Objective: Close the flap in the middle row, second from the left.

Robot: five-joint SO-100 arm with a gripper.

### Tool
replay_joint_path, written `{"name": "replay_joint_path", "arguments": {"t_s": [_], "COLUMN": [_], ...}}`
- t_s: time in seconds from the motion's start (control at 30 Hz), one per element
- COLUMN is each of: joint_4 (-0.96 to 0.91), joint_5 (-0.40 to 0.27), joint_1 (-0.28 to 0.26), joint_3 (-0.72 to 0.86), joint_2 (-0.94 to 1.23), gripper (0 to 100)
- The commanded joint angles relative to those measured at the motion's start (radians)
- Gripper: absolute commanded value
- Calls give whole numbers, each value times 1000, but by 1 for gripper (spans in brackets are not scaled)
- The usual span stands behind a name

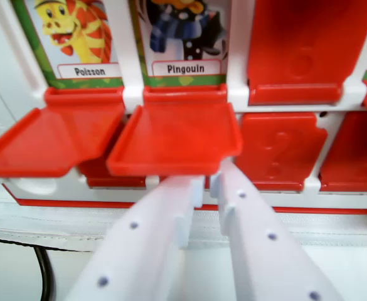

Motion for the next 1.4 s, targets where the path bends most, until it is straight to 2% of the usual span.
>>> {"name": "replay_joint_path", "arguments": {"t_s": [0.0,0.6,0.83,1.03,1.2,1.37], "joint_4": [-35,-49,3,107,229,341], "joint_5": [11,14,15,5,-80,-103], "joint_1": [-6,-6,-2,8,26,61], "joint_3": [-144,-351,-376,-359,-288,-221], "joint_2": [-6,-138,-126,-14,158,364], "gripper": [0,0,0,0,0,0]}}
